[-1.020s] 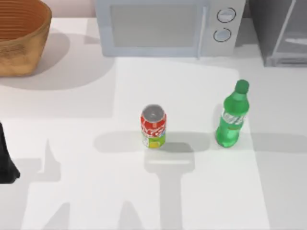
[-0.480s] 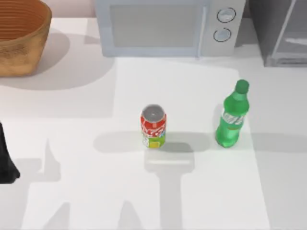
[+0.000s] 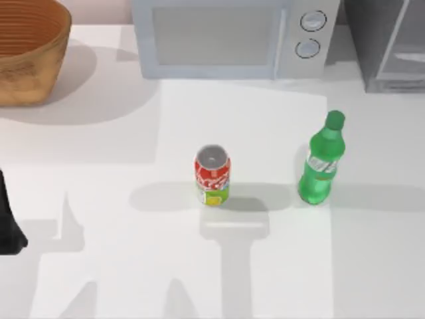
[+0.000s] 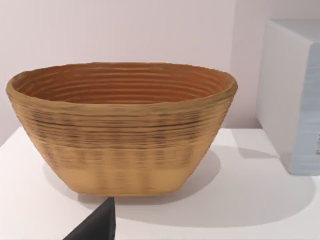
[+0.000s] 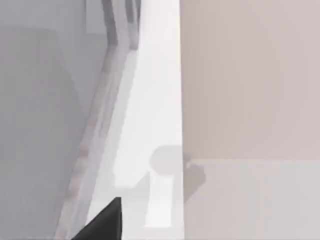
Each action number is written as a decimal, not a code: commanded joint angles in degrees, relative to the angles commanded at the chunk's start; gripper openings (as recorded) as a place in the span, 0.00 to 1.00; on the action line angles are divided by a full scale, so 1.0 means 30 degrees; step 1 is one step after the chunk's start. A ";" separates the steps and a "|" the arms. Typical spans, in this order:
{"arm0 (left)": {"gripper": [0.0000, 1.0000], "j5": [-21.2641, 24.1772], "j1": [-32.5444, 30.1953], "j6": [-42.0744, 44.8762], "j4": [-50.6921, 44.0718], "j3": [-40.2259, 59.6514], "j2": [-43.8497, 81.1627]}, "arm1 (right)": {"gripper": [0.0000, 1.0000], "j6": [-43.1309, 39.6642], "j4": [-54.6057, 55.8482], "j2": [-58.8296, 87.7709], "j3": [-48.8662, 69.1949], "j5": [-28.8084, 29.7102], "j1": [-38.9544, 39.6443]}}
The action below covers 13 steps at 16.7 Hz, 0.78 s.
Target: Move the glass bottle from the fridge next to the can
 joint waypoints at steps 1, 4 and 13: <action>1.00 0.0000 0.0000 0.0000 0.0000 0.0000 0.0000 | 1.00 0.0642 0.0629 -0.0029 -0.0015 0.0109 0.0505; 1.00 0.0000 0.0000 0.0000 0.0000 0.0000 0.0000 | 1.00 0.1380 0.1351 -0.0076 -0.0036 0.0243 0.1116; 1.00 0.0000 0.0000 0.0000 0.0000 0.0000 0.0000 | 1.00 0.3596 0.2741 -0.0821 -0.1155 0.2795 0.3920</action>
